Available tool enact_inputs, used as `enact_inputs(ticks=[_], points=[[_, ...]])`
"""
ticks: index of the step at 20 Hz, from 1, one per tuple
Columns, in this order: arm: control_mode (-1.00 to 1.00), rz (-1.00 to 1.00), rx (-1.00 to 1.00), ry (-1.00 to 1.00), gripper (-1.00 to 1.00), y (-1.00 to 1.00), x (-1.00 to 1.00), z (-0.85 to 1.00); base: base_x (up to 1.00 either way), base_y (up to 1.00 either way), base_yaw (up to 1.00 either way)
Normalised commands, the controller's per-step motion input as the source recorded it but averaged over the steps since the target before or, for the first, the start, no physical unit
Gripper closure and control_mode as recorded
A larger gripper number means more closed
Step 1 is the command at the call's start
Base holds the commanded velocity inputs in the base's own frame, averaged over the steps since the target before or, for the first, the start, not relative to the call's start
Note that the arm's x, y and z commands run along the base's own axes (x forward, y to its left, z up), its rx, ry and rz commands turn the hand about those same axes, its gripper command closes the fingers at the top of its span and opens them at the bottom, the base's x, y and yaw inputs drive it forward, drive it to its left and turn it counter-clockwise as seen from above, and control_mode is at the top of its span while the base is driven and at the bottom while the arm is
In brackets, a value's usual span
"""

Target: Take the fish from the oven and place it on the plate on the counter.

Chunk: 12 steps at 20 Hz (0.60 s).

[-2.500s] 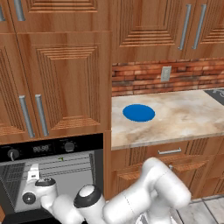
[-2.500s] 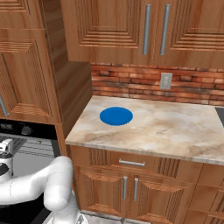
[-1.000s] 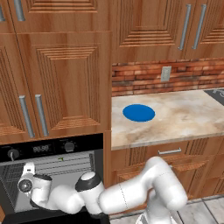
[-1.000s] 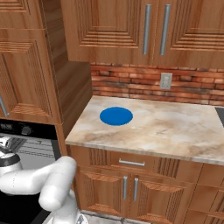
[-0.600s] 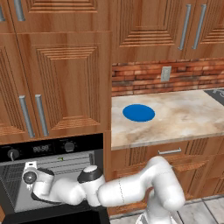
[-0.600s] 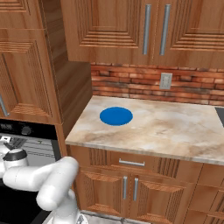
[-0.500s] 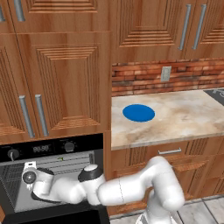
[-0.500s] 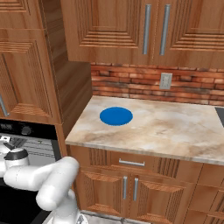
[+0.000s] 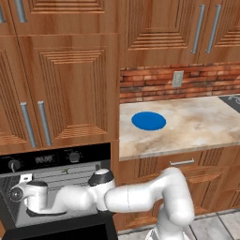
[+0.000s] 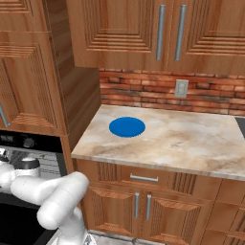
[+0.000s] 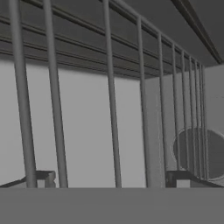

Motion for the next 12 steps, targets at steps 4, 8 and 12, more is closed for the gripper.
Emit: enact_inputs(ticks=[4,8,12], points=[[-1.00,0.00,-0.03,-0.11,-1.00,0.01,-0.23,-0.79,0.00,0.00,0.00],[-1.00,0.00,0.00,-0.04,-1.00,0.04,-0.42,-1.00,0.00,0.00,0.00],[-1.00,0.00,0.00,-0.04,-1.00,0.08,-0.44,-1.00,0.00,0.00,0.00]])
